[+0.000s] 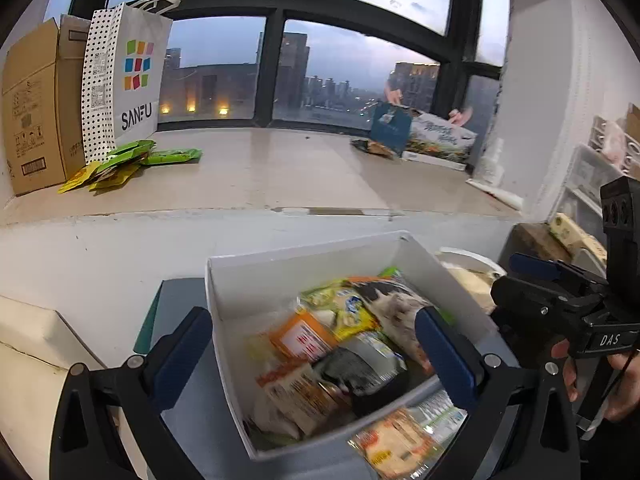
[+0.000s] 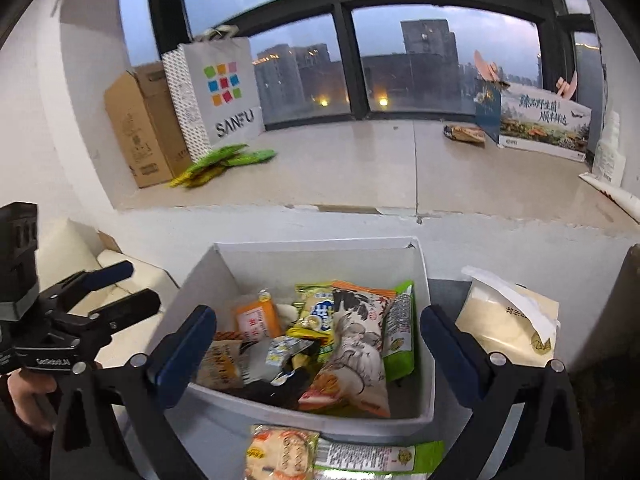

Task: Organize snacks
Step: 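Grasp the round bread packet with the right gripper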

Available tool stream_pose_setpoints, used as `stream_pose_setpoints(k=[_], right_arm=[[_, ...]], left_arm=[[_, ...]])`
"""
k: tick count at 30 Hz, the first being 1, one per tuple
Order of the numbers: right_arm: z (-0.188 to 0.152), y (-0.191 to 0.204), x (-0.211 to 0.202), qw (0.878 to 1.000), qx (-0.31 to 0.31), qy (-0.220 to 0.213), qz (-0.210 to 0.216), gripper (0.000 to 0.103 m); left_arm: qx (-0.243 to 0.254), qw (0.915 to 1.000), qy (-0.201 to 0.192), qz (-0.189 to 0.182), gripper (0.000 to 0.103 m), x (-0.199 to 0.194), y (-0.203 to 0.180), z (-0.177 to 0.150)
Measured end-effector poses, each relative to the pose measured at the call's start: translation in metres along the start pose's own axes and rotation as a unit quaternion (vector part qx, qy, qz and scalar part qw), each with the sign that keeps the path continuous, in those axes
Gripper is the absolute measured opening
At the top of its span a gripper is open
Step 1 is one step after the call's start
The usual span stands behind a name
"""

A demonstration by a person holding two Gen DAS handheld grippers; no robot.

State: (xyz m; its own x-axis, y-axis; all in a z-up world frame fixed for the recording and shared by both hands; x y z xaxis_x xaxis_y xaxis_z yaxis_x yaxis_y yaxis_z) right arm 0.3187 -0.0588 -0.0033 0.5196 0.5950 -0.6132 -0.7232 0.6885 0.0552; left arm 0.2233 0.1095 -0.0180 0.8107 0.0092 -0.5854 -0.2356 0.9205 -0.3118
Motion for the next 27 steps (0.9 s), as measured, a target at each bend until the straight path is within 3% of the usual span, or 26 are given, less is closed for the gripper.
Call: stream_pose_setpoints(k=[6,13,21,27], right_arm=[[-0.026,0.015,-0.047,0.999,-0.009,-0.036,0.017,0.103],[-0.095,0.034,-0.086,0.999,-0.022,-0.027,0.017,0.103],[-0.173,0.049,-0.086,0.999,0.006,0.020,0.031,0.103],[-0.188,0.060,-0.060,0.998,-0.003,0.057,0.037,0.103]], left_arm=[[0.017,0.9996,-0.014,-0.020,0.103,-0.046,-0.013,-0.033],[0.011,0.9992,-0.014,-0.036,0.103,-0.091,-0.020,-0.086],[-0.025,0.9985,0.013,-0.047,0.103,-0.114,-0.017,-0.138],[-0.033,0.9985,0.020,-0.040,0.103,-0.117,-0.008,-0.152]])
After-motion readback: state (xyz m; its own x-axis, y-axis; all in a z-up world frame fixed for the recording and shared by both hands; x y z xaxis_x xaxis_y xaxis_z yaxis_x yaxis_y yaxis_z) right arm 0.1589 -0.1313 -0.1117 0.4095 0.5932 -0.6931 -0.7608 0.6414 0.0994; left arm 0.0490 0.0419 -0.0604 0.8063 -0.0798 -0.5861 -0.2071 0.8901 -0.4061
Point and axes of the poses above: each gripper's, at about its wrist camera, not at the fingertips, and x roughly the way its jaws point, y to its left, z to its top, the point moved 3 cm from there along x, roughly the way its jaws point, and after that the axes turned 11 degrees about -x, right-handed, at the moved point
